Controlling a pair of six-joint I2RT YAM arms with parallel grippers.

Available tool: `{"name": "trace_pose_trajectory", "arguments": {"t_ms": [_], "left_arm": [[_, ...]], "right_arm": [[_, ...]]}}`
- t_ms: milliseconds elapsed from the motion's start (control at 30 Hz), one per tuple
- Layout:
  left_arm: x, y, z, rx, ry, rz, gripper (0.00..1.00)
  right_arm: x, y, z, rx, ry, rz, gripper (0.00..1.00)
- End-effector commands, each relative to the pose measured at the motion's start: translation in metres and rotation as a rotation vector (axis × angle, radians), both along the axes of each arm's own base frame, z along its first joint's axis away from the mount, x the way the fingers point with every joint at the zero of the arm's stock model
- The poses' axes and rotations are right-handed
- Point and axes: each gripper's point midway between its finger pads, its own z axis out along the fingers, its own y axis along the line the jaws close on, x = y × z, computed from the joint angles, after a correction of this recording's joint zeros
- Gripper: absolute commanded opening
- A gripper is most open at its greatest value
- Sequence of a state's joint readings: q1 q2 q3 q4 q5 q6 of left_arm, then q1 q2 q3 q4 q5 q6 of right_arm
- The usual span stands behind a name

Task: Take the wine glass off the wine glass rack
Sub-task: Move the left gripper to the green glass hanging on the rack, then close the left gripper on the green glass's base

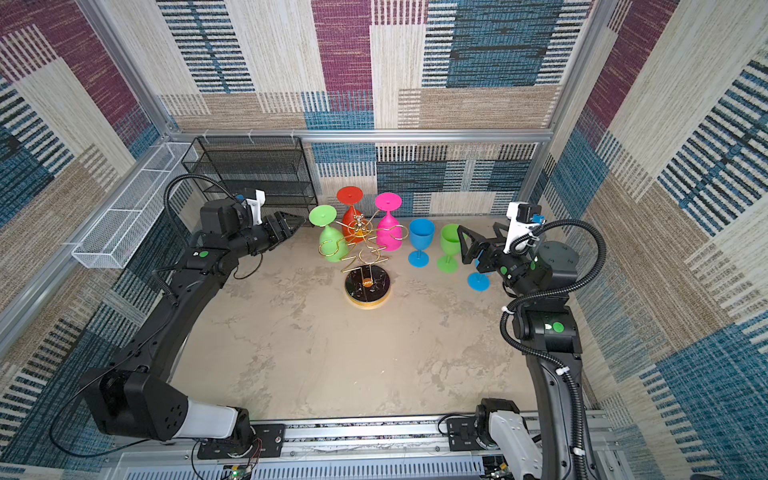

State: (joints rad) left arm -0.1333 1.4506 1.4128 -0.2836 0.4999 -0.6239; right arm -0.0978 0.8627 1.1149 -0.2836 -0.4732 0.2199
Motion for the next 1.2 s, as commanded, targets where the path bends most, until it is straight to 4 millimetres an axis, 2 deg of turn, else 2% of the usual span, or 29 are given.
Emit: {"name": "trace_pose_trajectory", "arguments": {"t_ms": [0,333,700,833,1033,1167], "left_arm": [[0.007,-0.002,-0.003,0.003,0.009,0.010,0.74],[0.025,-0.012,0.000,-0.030,-0.010,-0.002,0.72],[0.038,-0.025,-0.009,-0.062,0.000,-0.037,0.64],[0.042,-0.027,-0.011,-0.066,0.004,-0.044,0.56],[0.044,-0.029,-0.010,-0.080,-0.009,-0.049,0.37],[0.044,-0.029,-0.009,-0.081,-0.016,-0.048,0.30]], "right_arm": [[-0.006,0.006,0.008,0.013,-0.013,0.036,0.99],[-0.018,0.010,0.019,0.036,-0.038,0.050,0.99],[-0.023,0.011,0.017,0.044,-0.032,0.057,0.99],[-0.023,0.011,0.016,0.049,-0.036,0.053,0.99],[-0.022,0.011,0.012,0.055,-0.029,0.056,0.99],[-0.021,0.011,0.013,0.057,-0.030,0.057,0.99]]}}
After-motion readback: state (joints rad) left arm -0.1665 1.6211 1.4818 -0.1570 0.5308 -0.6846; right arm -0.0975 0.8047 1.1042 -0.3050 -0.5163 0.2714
